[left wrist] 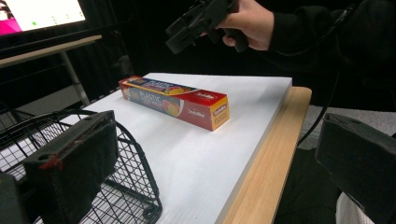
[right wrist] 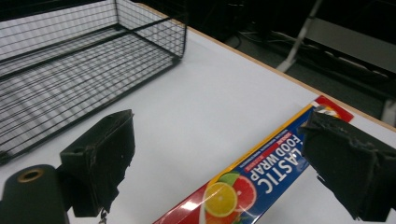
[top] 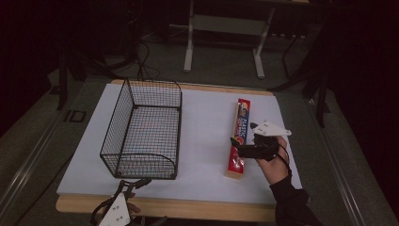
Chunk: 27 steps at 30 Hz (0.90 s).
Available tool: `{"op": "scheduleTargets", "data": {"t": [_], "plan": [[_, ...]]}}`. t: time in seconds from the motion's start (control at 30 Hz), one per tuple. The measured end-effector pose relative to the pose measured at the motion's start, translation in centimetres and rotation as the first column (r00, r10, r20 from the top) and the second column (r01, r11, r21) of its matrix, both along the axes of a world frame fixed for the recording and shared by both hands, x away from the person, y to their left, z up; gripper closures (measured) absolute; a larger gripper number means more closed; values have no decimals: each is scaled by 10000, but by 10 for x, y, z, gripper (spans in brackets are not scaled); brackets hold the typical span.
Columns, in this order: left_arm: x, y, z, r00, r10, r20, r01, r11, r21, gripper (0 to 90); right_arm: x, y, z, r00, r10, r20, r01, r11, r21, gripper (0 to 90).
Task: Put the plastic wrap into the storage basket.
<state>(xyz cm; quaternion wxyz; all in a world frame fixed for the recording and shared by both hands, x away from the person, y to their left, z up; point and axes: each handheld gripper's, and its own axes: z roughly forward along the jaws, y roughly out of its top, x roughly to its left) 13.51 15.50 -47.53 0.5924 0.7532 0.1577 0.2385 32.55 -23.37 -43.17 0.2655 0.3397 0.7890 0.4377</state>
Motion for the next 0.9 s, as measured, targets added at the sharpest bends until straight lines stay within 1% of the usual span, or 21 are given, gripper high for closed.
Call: {"op": "scheduleTargets", "data": {"t": [0.1, 0.17, 0.2, 0.23, 0.27, 0.3, 0.33, 0.4, 0.43, 0.47, 0.57, 0.6, 0.7, 0.73, 0.77, 0.8, 0.83, 0.9], "plan": [[0, 0, 0, 10000, 10, -20, -10, 10000, -4, 0, 6, 3, -1, 9995, -293, -114, 293, 9996, -7, 98], [0, 0, 0, 10000, -7, -32, 7, 10000, -29, 0, 12, 6, -2, 9982, -560, -228, 557, 9983, -159, 98], [0, 0, 0, 10000, -3, -18, 3, 10000, -15, 0, 14, 7, -3, 9974, -659, -293, 656, 9978, -136, 98], [0, 0, 0, 10000, -5, -17, 5, 10000, -16, 0, 17, 8, -3, 9970, -666, -400, 660, 9977, -161, 98], [0, 0, 0, 10000, -12, -22, 12, 10000, -24, 0, 19, 9, -4, 9958, -792, -466, 780, 9966, -278, 98], [0, 0, 0, 10000, -11, -13, 11, 10000, -27, 0, 21, 10, -4, 9954, -789, -543, 769, 9963, -370, 98], [0, 0, 0, 10000, -16, -8, 16, 10000, -18, 0, 24, 10, -4, 9932, -925, -713, 893, 9949, -471, 98], [0, 0, 0, 10000, -11, -15, 11, 10000, -56, 0, 29, 11, -6, 9884, -1212, -912, 1167, 9917, -535, 99], [0, 1, 0, 10000, -12, -18, 12, 10000, -53, 0, 31, 12, -6, 9861, -1350, -974, 1288, 9894, -673, 98], [0, 1, 0, 10000, -16, -18, 16, 10000, -52, 0, 34, 13, -7, 9824, -1525, -1079, 1449, 9866, -745, 99], [0, 0, 0, 10000, -24, 2, 24, 10000, -34, 0, 42, 12, -9, 9702, -1960, -1427, 1875, 9797, -709, 99], [0, 0, 0, 10000, -21, 6, 21, 10000, -30, 0, 43, 12, -9, 9687, -1999, -1472, 1932, 9794, -588, 119], [0, 0, 0, 10000, -21, 5, 21, 10000, -24, 0, 49, 14, -11, 9624, -2207, -1581, 2106, 9744, -782, 126], [0, 0, 0, 10000, -17, 11, 17, 10000, -18, 0, 51, 15, -11, 9597, -2314, -1593, 2188, 9713, -928, 126], [-1, 0, 0, 10000, -18, 17, 18, 10000, -10, 0, 54, 16, -12, 9551, -2462, -1646, 2312, 9672, -1049, 126], [-1, 0, 0, 10000, -20, 25, 20, 10000, 6, 0, 56, 17, -14, 9492, -2535, -1863, 2368, 9656, -1073, 128], [-1, 0, 0, 10000, -26, 33, 26, 10000, 23, 0, 59, 17, -15, 9413, -2705, -2018, 2512, 9609, -1161, 128], [0, 0, 0, 10000, -41, 26, 41, 10000, 23, 0, 65, 19, -18, 9287, -2953, -2243, 2735, 9539, -1237, 136]]}}
